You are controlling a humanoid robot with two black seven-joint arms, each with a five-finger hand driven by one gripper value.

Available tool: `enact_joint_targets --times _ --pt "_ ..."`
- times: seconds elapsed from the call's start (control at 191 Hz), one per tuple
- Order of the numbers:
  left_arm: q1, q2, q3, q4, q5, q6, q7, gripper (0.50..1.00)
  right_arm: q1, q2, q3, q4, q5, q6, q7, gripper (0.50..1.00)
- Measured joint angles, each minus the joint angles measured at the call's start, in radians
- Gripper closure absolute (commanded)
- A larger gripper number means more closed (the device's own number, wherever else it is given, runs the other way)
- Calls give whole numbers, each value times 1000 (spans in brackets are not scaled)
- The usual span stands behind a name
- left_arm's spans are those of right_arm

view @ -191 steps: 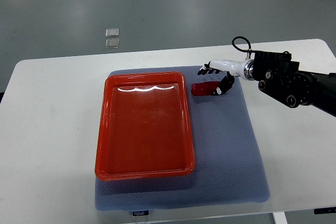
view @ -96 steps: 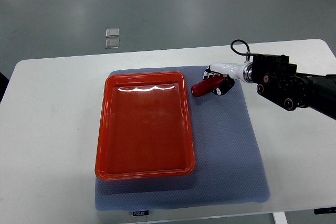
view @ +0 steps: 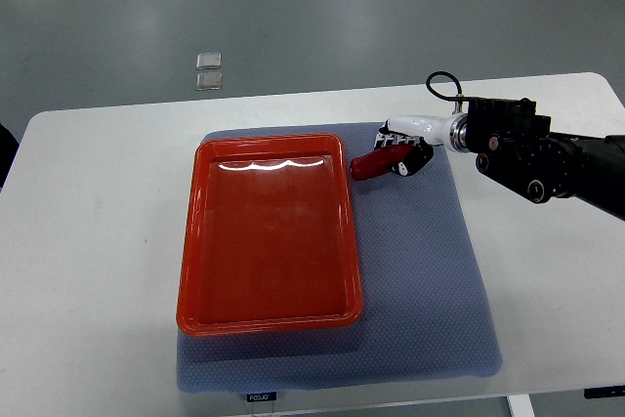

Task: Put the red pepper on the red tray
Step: 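Close the right hand's fingers around the red pepper, then lift the pepper with the right hand and carry it over the tray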

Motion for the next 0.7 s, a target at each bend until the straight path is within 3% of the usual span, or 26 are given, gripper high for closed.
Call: enact_joint_targets --times 0.366,0.544,0.7 --pt "0 0 0 0 0 0 0 500 40 -26 16 2 16 27 31 1000" --pt "0 0 0 0 0 0 0 500 92 -60 49 18 30 46 117 1000" --pt "0 0 0 0 0 0 0 500 130 -87 61 121 31 46 200 1000"
